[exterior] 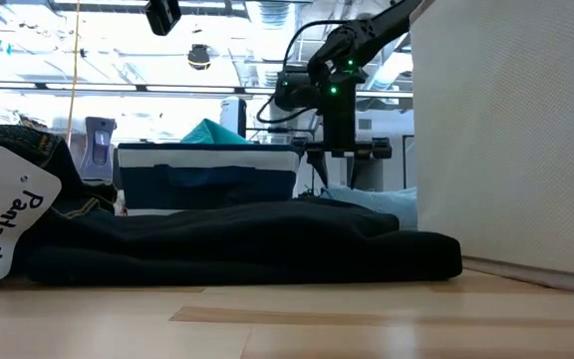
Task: Sort clothes
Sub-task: Put the gray pants into the blue bin
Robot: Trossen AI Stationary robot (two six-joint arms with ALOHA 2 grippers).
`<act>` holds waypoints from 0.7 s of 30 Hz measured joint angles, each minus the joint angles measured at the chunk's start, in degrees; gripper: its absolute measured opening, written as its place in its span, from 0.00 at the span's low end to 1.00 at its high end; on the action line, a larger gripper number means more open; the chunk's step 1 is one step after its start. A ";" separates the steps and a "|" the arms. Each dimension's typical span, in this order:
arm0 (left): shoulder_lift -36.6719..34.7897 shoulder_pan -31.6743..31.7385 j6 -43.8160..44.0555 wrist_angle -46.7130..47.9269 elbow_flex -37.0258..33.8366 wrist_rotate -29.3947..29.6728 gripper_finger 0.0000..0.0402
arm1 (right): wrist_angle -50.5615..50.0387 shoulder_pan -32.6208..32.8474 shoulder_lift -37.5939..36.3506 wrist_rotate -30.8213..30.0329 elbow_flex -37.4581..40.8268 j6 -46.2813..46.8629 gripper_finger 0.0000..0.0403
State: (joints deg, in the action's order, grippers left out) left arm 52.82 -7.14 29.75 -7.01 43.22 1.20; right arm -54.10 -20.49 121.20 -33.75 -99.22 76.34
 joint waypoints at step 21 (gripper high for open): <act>0.00 -0.02 0.52 0.04 0.00 -0.06 0.32 | -5.10 -0.32 0.36 1.10 -0.17 -2.77 0.65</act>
State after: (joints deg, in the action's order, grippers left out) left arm 52.82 -7.16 30.26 -6.96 43.22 1.15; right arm -59.20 -20.80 121.56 -32.66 -99.39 73.57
